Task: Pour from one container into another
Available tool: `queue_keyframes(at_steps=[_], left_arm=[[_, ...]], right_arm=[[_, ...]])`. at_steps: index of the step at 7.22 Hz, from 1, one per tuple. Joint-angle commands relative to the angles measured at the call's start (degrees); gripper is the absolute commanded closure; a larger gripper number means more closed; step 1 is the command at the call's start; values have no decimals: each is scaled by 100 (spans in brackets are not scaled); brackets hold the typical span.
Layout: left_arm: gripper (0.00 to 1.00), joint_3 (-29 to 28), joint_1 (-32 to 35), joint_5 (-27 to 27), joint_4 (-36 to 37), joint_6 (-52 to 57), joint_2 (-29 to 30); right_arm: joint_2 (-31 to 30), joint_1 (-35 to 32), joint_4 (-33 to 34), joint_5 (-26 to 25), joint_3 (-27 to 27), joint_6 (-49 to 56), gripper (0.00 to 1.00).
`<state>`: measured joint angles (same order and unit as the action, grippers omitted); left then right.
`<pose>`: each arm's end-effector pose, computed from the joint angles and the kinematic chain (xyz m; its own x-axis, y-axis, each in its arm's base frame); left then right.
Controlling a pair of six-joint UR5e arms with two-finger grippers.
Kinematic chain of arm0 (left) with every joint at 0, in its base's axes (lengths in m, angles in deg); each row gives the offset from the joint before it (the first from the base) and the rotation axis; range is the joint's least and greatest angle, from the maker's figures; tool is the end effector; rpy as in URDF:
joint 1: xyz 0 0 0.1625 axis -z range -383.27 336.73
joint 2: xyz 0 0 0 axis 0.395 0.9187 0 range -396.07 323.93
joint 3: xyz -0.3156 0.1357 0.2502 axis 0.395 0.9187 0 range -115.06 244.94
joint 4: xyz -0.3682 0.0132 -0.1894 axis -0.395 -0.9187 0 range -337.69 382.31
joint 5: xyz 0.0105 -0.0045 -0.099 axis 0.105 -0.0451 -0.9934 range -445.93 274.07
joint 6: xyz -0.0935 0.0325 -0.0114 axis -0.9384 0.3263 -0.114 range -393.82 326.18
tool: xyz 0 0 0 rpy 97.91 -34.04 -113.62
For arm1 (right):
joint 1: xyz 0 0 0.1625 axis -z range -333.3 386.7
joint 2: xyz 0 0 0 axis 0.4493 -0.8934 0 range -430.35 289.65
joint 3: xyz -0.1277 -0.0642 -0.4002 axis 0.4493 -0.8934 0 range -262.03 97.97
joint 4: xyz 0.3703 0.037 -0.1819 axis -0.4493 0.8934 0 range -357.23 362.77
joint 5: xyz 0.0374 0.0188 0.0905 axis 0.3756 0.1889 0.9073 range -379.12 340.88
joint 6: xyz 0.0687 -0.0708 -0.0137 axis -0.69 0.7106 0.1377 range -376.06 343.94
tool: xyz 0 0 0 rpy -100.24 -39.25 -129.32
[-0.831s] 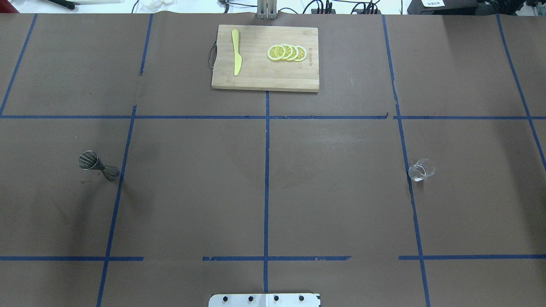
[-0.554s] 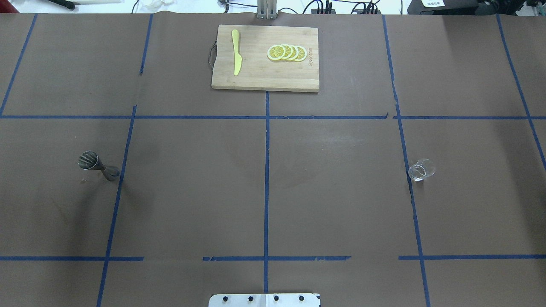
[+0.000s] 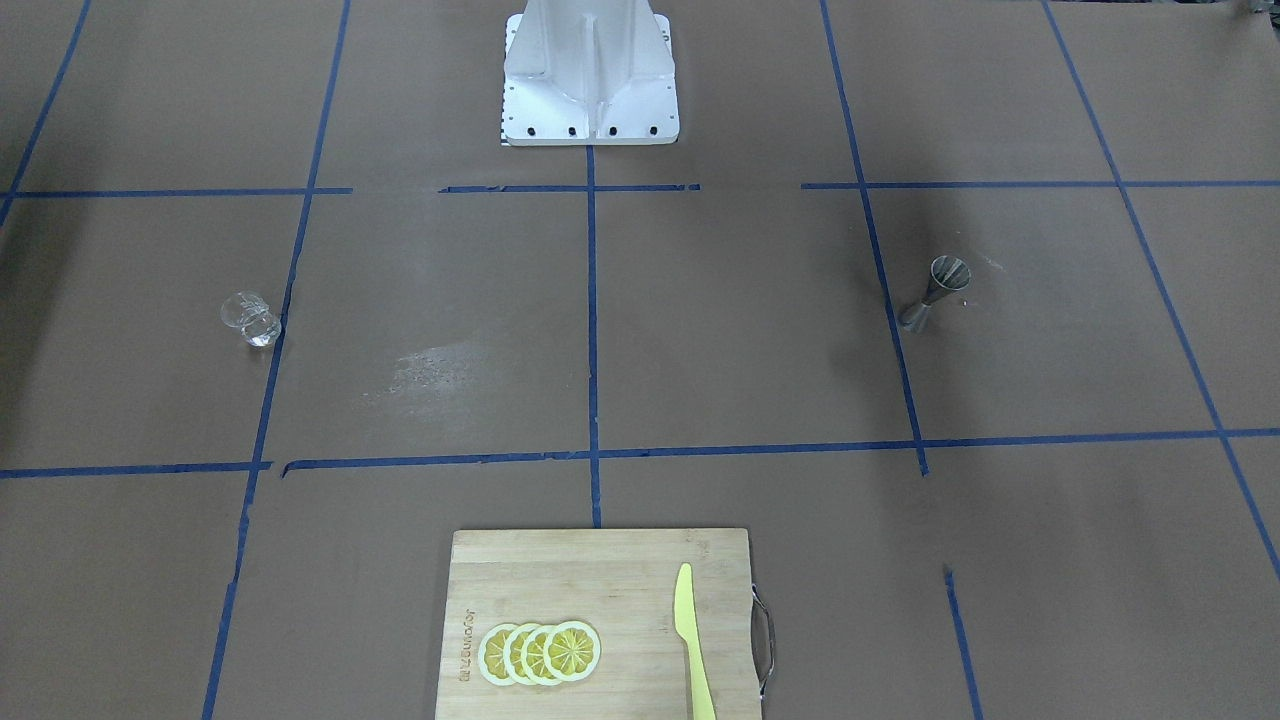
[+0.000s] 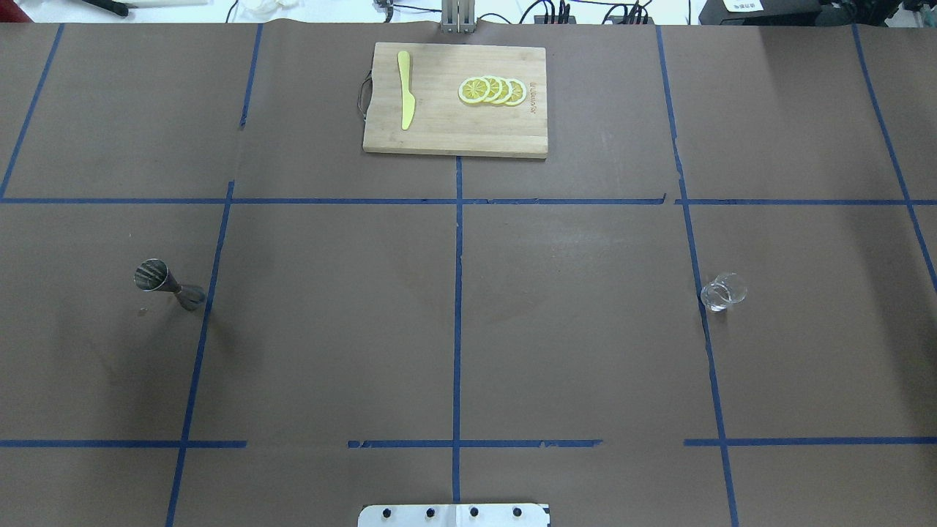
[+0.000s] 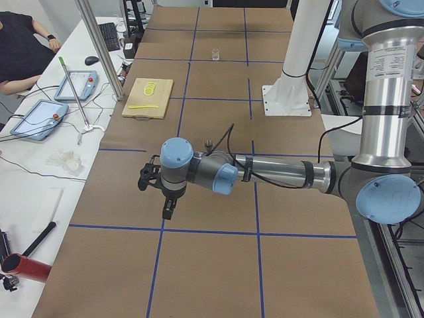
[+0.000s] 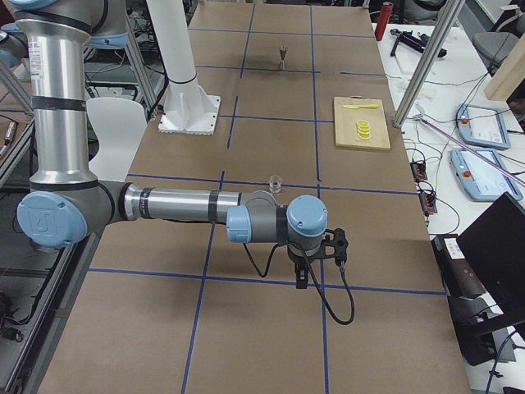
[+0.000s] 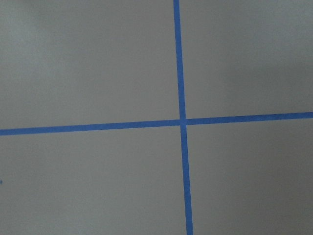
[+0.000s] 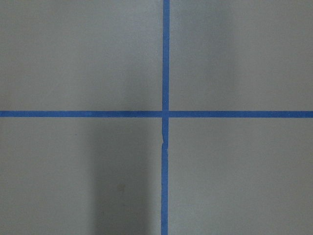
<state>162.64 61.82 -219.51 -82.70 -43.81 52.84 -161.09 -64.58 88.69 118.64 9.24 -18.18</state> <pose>-0.0215 -0.5045 0.5727 0.7033 0.1498 -0.6950 0.0429 0.9668 0.2518 0.0705 -0.4899 0.6426 0.6721 -0.0074 0.7404 -0.0472 0.9975 0.0528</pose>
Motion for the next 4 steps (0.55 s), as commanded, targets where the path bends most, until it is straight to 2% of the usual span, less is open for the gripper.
queue_keyframes(at_steps=[1, 2, 3, 4], left_arm=[[0, 983, -701, 121, -81, -1115, -40], [0, 1518, -974, 139, -81, -1354, -292], [0, 2002, -1307, 157, -81, -2123, -321], [0, 2494, -1946, 662, -81, -3018, -460]], right_arm=[[13, 101, 29, -47, 450, 19, 0], [39, 110, 30, -82, 627, 19, 0], [5, 110, 30, -56, 638, 10, 0], [-22, 110, 21, 5, 629, 1, 0]])
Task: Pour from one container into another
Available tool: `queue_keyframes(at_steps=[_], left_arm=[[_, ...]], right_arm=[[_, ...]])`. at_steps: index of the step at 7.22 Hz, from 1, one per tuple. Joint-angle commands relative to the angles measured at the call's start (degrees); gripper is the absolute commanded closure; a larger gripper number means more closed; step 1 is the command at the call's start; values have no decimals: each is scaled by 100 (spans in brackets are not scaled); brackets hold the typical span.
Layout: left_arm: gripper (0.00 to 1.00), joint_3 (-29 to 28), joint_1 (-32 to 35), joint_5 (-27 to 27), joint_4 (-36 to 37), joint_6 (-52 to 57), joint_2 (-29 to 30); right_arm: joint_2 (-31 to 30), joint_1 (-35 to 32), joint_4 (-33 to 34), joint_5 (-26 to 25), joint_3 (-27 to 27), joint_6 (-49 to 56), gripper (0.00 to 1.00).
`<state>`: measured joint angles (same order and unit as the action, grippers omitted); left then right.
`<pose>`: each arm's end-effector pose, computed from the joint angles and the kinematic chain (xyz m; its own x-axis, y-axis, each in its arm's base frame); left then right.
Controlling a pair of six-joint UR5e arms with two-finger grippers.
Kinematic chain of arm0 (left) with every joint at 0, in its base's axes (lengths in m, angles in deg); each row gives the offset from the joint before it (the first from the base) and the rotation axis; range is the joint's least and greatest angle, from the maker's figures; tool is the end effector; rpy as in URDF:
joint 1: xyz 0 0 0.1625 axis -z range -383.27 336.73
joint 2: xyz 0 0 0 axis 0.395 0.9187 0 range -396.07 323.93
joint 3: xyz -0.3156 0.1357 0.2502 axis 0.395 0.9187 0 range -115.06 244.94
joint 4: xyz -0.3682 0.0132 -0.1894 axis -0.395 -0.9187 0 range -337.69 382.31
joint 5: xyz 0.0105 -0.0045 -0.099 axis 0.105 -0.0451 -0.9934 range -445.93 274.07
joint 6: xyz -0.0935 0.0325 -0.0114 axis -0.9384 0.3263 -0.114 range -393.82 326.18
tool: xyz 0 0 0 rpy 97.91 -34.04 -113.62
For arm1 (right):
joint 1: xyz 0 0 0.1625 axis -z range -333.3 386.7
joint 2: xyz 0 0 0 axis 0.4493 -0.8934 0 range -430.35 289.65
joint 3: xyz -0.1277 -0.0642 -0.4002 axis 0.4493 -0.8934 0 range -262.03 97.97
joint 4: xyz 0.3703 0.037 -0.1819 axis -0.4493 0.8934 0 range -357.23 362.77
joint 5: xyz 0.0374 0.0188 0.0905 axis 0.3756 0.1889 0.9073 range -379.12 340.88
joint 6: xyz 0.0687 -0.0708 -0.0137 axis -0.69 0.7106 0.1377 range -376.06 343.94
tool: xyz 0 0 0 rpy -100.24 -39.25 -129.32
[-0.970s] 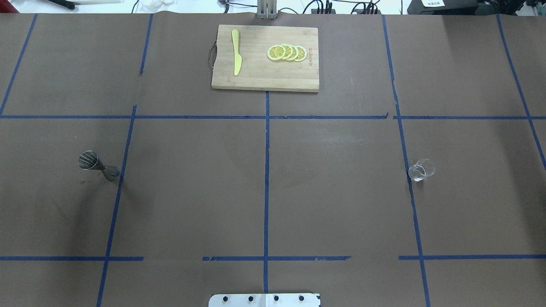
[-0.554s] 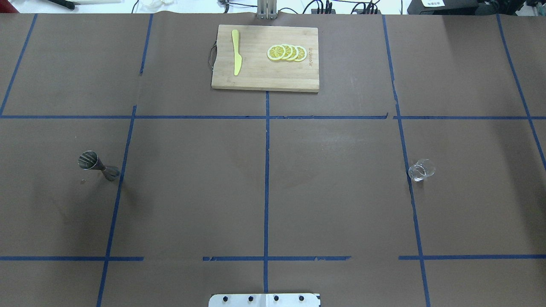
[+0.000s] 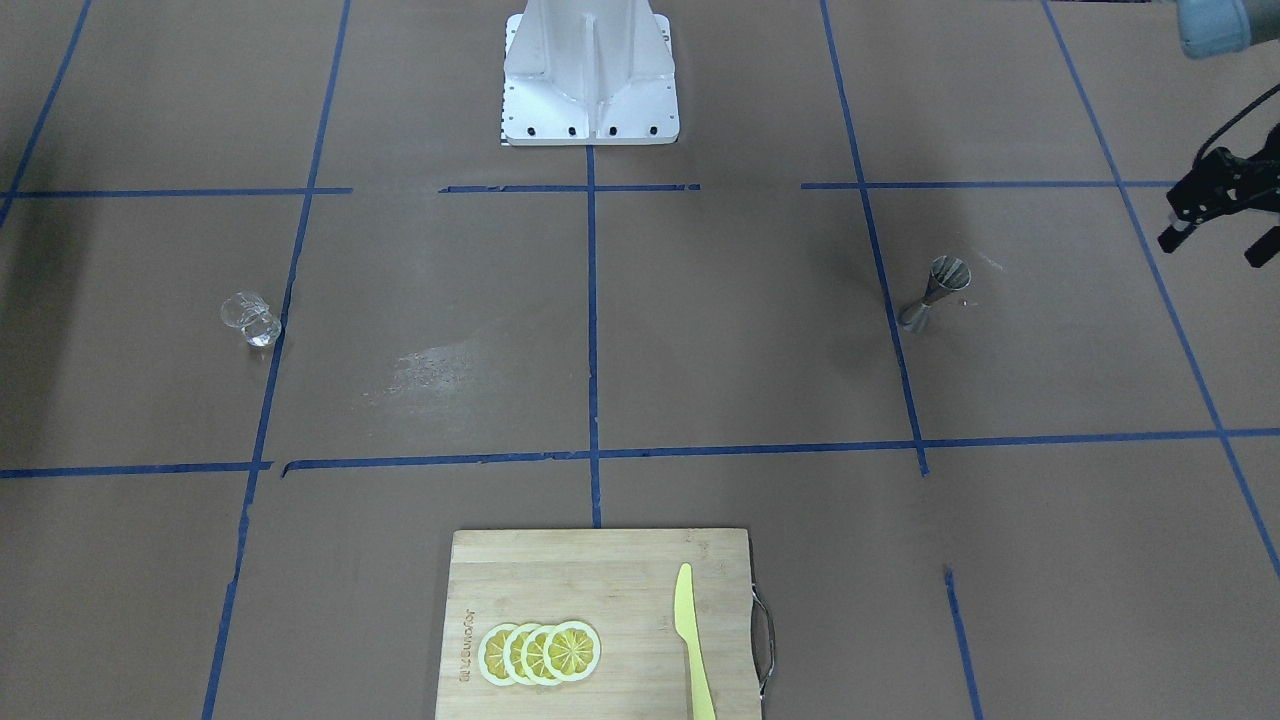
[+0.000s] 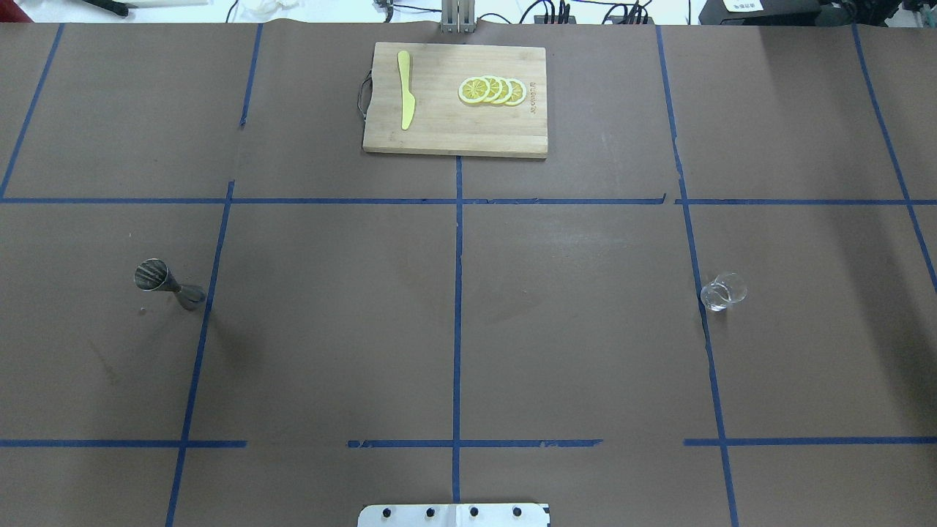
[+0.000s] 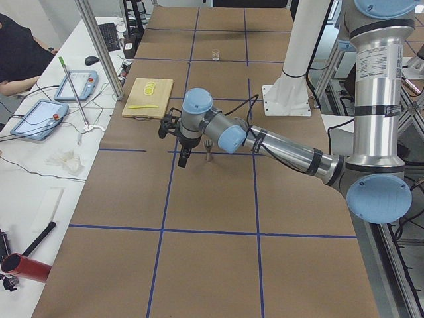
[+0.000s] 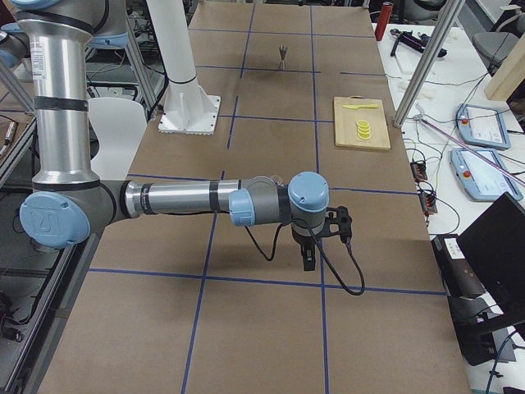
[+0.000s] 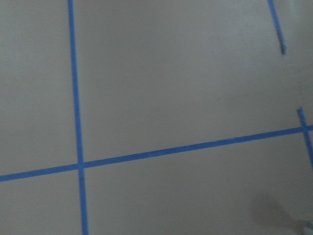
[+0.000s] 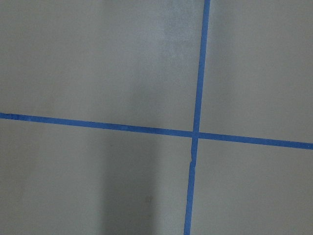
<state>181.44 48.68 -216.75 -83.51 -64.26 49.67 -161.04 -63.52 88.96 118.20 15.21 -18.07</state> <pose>0.0767 -0.4551 0.4358 0.6364 0.1534 -0.7560 0.0908 0.9583 0.2709 0.0620 -0.4945 0.5913 0.6779 -0.0948 0.7290 -0.0276 0.9877 0.1541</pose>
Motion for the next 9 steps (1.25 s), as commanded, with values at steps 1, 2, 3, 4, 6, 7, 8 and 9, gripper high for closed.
queue_keyframes(at_steps=[1, 2, 3, 4, 6, 7, 8, 9], left_arm=[[0, 906, -1248, 877, -9, -1747, -224], [0, 1136, -1828, 1456, -210, -2451, -355], [0, 1164, -2687, 2123, -977, -3528, -617], [0, 1164, -3530, 3113, -1055, -4122, -672], [0, 1156, -4387, 4242, -1064, -4713, -769], [0, 1129, -4853, 4910, -1038, -5074, -795], [0, 1086, -5197, 5482, -1020, -5373, -822], [0, 911, -5487, 6123, -924, -5715, -839]], right_arm=[[-89, 13, -6, 58, -29, -27, 0], [-89, 13, -23, 58, 31, -36, 0], [-46, 118, -6, 214, 302, -610, 0], [-54, 510, -14, 146, 879, -1877, 0], [-98, 1345, -6, -580, 1873, -3114, 0], [-124, 1645, -6, -619, 2182, -3443, 0], [-255, 1805, -6, -636, 2455, -3455, 0], [-326, 1954, 3, -645, 2562, -3524, 0]])
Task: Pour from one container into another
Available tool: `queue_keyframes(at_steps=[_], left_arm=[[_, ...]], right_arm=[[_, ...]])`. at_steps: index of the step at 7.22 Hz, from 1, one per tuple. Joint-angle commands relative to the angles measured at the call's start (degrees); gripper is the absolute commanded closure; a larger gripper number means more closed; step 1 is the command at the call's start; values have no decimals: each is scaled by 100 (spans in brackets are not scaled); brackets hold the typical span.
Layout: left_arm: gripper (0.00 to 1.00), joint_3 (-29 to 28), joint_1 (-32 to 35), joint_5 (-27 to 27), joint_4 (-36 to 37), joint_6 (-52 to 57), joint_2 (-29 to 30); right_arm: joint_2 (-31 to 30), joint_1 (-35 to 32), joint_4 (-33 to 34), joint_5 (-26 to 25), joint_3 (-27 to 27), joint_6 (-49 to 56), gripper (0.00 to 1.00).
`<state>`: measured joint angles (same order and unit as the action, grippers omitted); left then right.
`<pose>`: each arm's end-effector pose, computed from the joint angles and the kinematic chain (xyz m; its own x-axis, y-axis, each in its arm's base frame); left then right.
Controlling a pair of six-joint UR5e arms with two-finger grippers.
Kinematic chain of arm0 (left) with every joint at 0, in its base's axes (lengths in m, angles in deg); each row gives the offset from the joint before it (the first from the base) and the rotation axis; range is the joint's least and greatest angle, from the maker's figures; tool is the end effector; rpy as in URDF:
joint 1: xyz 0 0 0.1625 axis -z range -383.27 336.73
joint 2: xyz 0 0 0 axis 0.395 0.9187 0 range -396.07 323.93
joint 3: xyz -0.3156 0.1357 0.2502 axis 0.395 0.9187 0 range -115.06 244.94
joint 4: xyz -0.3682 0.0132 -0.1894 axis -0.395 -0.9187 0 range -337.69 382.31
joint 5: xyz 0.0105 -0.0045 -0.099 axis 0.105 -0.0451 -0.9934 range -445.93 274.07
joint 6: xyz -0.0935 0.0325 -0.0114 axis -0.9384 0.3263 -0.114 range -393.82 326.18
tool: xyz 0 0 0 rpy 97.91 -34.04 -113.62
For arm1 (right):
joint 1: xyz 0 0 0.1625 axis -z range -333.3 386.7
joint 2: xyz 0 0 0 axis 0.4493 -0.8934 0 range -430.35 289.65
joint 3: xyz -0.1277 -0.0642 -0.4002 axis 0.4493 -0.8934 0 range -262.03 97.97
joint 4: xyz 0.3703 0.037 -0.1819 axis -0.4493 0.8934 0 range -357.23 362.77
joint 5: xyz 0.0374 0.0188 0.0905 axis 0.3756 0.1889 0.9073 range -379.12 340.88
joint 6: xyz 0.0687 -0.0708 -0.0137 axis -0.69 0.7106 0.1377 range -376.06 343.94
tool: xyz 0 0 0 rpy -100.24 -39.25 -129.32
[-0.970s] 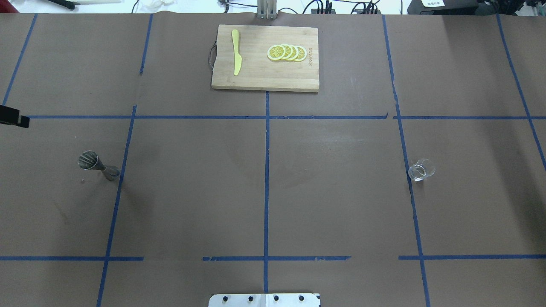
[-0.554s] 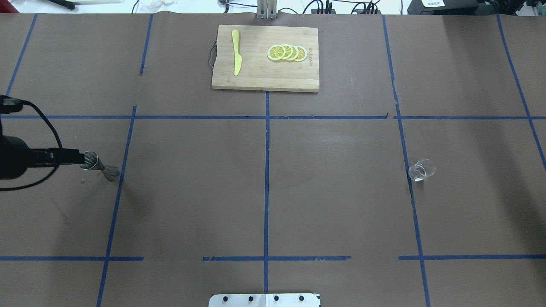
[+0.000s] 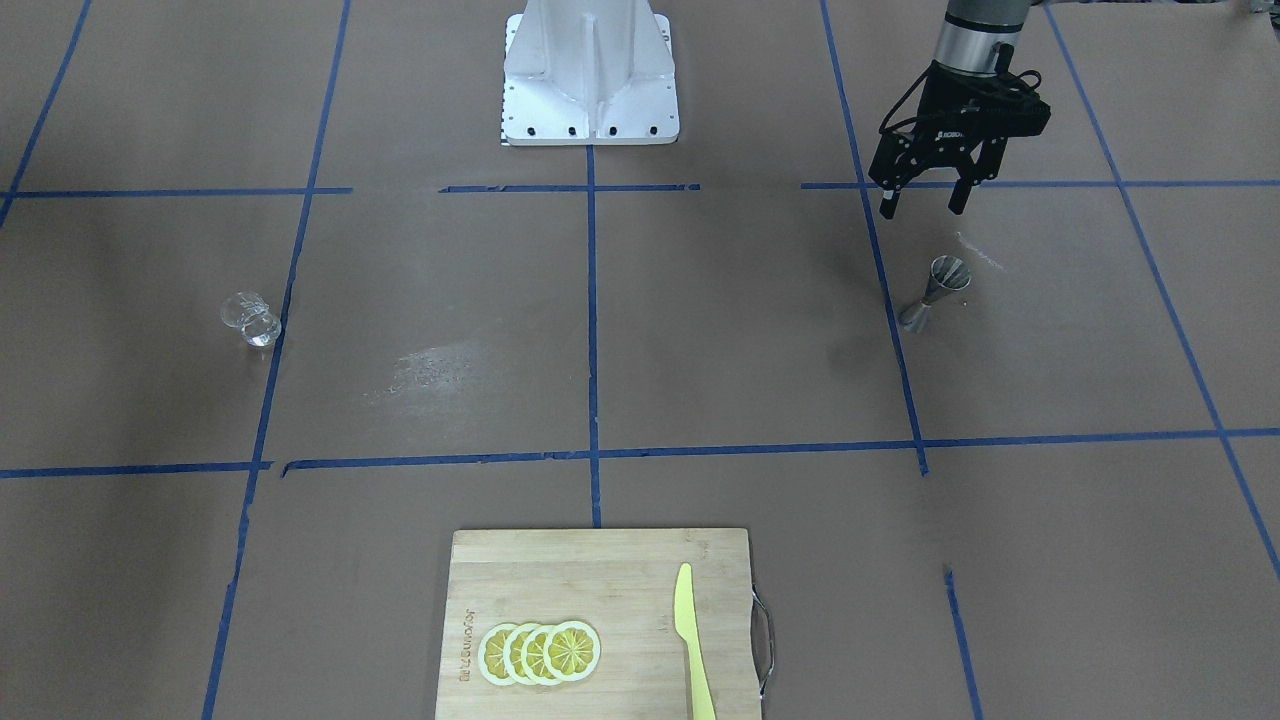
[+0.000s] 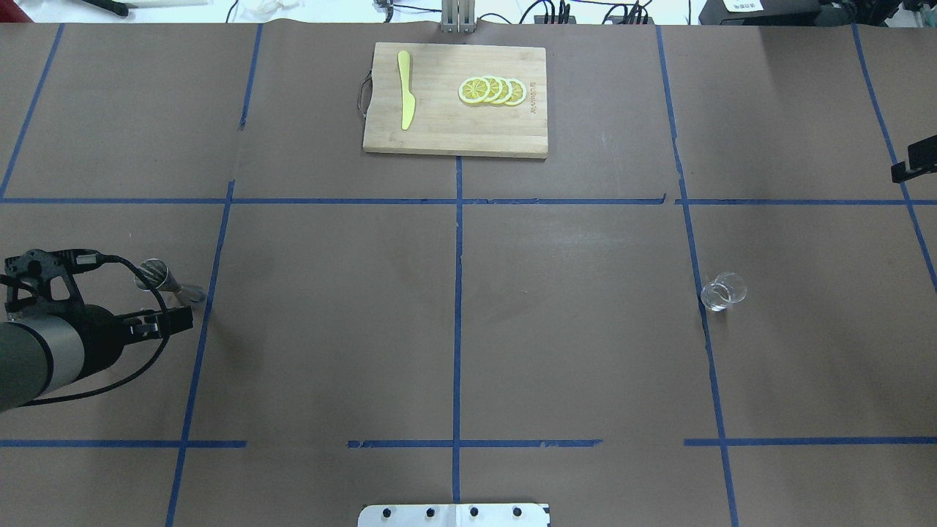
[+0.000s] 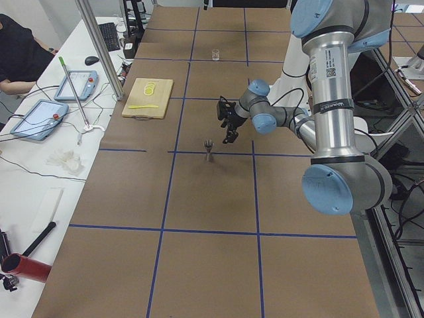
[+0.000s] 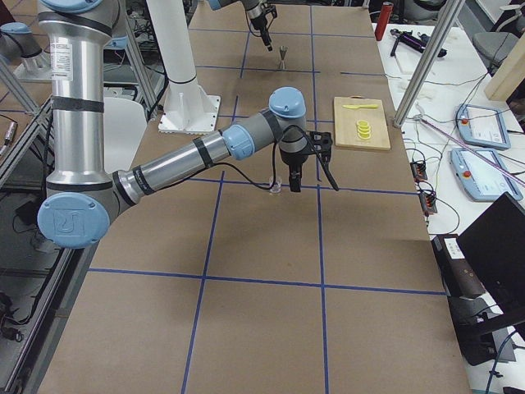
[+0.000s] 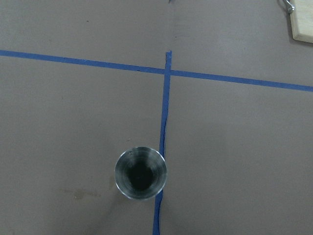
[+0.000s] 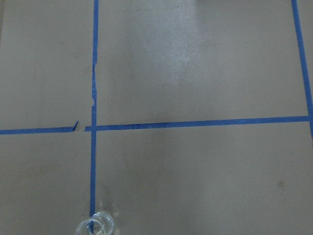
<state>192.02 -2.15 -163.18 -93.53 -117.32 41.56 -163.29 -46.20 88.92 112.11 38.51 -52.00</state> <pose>0.3206 -0.2903 0.3985 0.6468 -0.1312 -0.7513 0.4399 0.8689 0.2270 -0.0676 -0.4499 0.4172 0.6474 0.0336 0.7614 -0.1595 0.9829 0.0922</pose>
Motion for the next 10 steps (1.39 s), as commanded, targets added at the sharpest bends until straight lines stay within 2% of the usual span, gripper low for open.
queue_keyframes(at_steps=[1, 3, 5, 8, 10], left_arm=[[0, -296, -511, 1147, 88, -587, -28], [0, -551, -617, 1790, 88, -764, 33], [0, -1217, -723, 2562, 97, -1053, 444], [2, -1588, -846, 3241, 271, -1098, 604], [7, -1852, -855, 3479, 780, -1098, 1007]], right_arm=[[-171, 449, -2, -132, 407, -454, 0], [-372, 898, -2, -439, 916, -1123, 0], [-619, 1110, -2, -441, 1251, -1431, 0], [-830, 1382, -405, -449, 1367, -2012, 0], [-831, 1602, -415, -668, 1358, -2162, 0]])
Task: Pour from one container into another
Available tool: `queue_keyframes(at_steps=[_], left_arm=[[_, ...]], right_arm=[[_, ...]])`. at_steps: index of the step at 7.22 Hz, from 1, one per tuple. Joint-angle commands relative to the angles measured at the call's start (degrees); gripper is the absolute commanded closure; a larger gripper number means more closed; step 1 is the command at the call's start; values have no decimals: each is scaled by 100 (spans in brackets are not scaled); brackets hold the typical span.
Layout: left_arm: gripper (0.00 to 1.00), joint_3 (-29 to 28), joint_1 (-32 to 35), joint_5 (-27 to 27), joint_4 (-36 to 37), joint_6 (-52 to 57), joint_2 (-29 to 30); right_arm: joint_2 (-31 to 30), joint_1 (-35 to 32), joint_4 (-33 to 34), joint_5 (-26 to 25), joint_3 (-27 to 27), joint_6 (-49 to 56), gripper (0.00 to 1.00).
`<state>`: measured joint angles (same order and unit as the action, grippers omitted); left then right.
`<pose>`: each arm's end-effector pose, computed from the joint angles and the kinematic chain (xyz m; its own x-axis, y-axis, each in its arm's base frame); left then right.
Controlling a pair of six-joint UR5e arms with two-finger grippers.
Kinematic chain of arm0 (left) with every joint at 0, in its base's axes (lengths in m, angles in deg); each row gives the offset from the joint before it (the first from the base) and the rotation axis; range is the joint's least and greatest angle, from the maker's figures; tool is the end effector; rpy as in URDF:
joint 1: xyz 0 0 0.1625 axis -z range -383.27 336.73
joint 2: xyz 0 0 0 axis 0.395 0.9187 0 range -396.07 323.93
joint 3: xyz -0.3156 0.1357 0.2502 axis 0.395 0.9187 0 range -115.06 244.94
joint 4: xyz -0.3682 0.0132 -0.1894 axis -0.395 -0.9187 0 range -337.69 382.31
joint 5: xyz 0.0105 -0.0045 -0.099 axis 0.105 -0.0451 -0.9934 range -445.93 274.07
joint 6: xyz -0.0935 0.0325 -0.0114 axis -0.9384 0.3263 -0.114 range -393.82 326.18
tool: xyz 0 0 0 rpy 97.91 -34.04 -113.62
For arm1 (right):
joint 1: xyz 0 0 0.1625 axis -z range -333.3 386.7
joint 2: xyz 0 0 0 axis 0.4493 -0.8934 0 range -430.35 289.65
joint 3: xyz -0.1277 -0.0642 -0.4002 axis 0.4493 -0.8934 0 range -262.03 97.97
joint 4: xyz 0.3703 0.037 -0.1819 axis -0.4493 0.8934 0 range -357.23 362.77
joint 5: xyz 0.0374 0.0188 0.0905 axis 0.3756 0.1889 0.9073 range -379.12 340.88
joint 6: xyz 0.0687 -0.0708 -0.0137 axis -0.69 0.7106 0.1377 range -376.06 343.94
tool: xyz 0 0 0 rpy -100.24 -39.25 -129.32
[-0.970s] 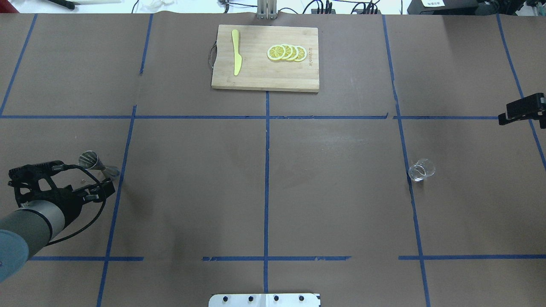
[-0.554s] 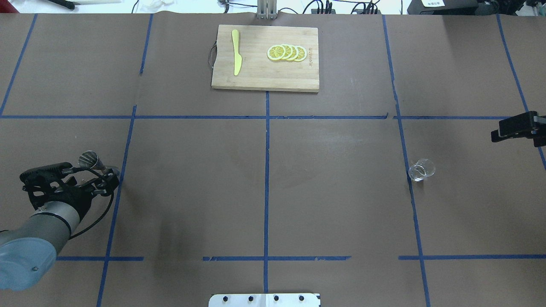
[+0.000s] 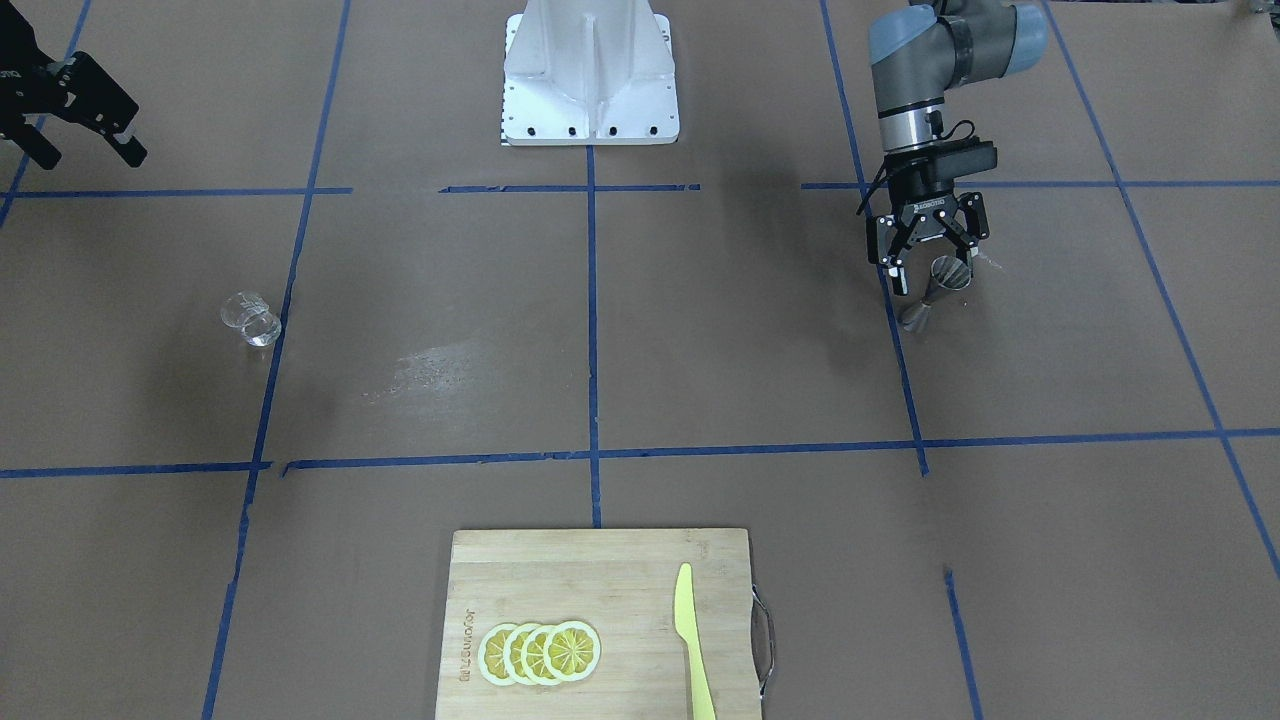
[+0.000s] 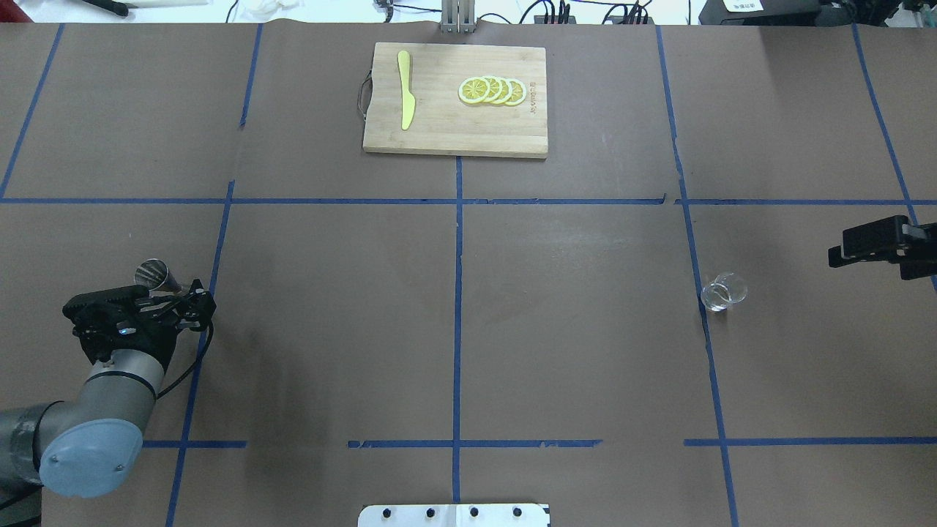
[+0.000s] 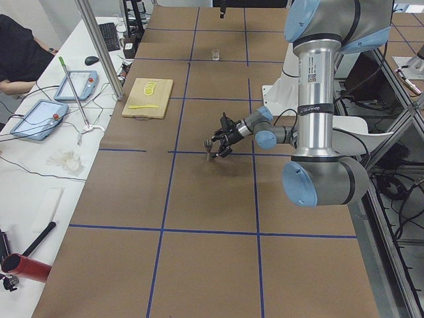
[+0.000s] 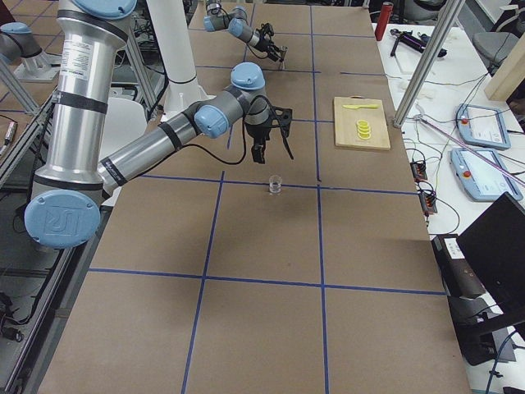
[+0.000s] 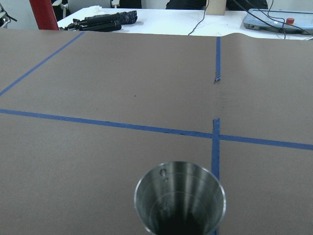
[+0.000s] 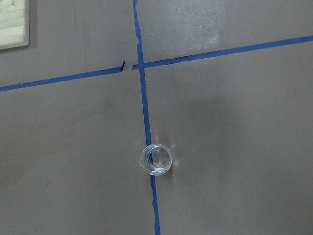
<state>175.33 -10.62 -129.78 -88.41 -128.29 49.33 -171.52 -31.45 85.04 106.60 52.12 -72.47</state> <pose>0.4084 -0.3019 0.4756 0.7376 -0.2207 -0.6382 0.6296 0.5665 0.5317 -0.1340 -0.3582 0.3623 0.6037 0.1206 0.7881 -0.1858 0.9825 -0.0080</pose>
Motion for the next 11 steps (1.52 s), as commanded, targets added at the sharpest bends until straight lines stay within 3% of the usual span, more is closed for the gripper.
queue_keyframes(at_steps=[1, 4, 9, 11], left_arm=[[10, -350, -8, 175, 288, -2, 336], [17, -431, 44, 280, 297, -19, 303], [41, -466, 27, 280, 305, -327, 276], [55, -466, 27, 280, 305, -406, 276]], right_arm=[[-8, 172, -27, -153, 6, -159, 0], [1, 172, -27, -171, -3, -159, 0], [-8, 181, -27, -180, -11, -159, 0], [-8, 181, -27, -180, -11, -159, 0]])
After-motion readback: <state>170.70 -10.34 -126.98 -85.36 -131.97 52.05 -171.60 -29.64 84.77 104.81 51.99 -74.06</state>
